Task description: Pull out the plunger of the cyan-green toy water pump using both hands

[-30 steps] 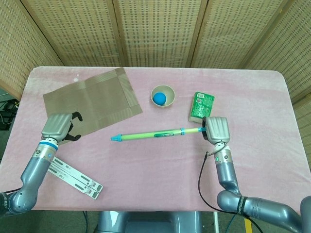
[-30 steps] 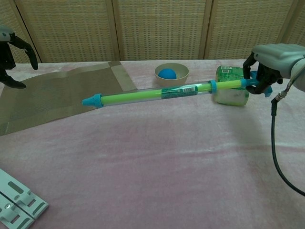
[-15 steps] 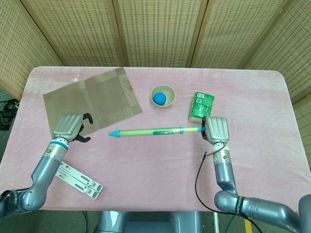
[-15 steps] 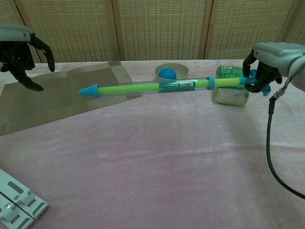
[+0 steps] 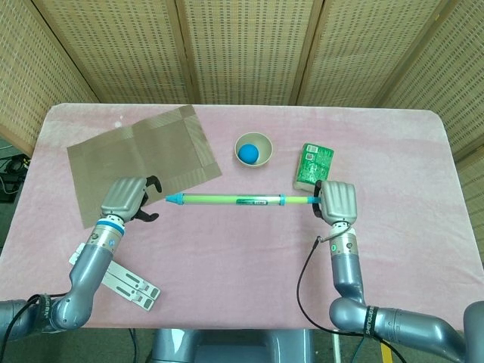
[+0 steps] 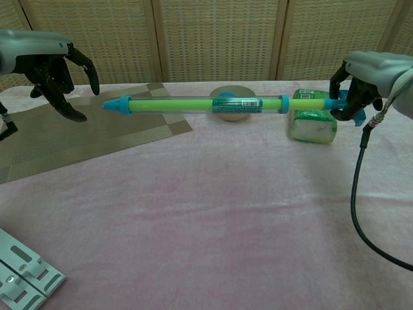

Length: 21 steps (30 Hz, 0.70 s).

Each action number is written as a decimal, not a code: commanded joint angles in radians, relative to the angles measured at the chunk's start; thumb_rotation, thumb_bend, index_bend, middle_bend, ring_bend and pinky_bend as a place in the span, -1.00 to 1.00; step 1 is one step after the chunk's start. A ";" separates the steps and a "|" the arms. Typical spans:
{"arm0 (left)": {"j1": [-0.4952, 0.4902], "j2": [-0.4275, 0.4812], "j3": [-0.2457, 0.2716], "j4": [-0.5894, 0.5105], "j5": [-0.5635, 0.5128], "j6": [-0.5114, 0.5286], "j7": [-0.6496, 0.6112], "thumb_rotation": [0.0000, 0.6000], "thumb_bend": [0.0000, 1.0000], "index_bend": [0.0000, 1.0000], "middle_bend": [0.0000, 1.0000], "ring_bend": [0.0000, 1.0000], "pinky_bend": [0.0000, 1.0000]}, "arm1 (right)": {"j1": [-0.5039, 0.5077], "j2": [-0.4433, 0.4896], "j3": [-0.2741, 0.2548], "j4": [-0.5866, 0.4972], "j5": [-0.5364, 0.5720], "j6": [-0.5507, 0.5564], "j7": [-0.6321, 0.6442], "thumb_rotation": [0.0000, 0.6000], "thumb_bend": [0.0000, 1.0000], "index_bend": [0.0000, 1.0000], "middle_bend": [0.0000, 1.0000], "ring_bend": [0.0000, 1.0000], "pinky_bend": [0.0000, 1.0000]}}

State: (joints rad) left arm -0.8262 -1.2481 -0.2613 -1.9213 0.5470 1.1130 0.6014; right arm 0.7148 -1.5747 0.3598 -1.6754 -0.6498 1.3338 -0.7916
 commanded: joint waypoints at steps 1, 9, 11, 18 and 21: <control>-0.021 -0.012 -0.013 0.008 -0.025 0.008 0.007 1.00 -0.65 -0.17 1.00 0.69 0.46 | 0.004 0.002 -0.002 -0.007 0.007 0.006 -0.006 1.00 0.22 0.70 1.00 1.00 0.45; -0.062 -0.018 -0.023 0.010 -0.063 0.018 0.027 1.00 -0.65 -0.14 1.00 0.69 0.46 | 0.008 0.008 -0.003 -0.015 0.028 0.012 -0.009 1.00 0.22 0.70 1.00 1.00 0.46; -0.073 -0.023 -0.025 0.012 -0.077 0.017 0.031 1.00 -0.65 -0.14 1.00 0.69 0.46 | 0.009 0.010 -0.004 -0.020 0.029 0.016 -0.010 1.00 0.22 0.70 1.00 1.00 0.46; -0.099 -0.042 -0.020 0.017 -0.103 0.022 0.044 1.00 -0.65 -0.14 1.00 0.69 0.46 | 0.010 0.023 -0.001 -0.044 0.030 0.025 -0.005 1.00 0.22 0.70 1.00 1.00 0.46; -0.108 -0.049 -0.021 0.022 -0.120 0.019 0.043 1.00 -0.65 -0.14 1.00 0.69 0.46 | 0.008 0.032 -0.001 -0.054 0.035 0.027 -0.004 1.00 0.22 0.70 1.00 1.00 0.46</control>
State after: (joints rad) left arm -0.9304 -1.2944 -0.2817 -1.9017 0.4321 1.1334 0.6448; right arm 0.7234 -1.5447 0.3586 -1.7277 -0.6165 1.3603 -0.7954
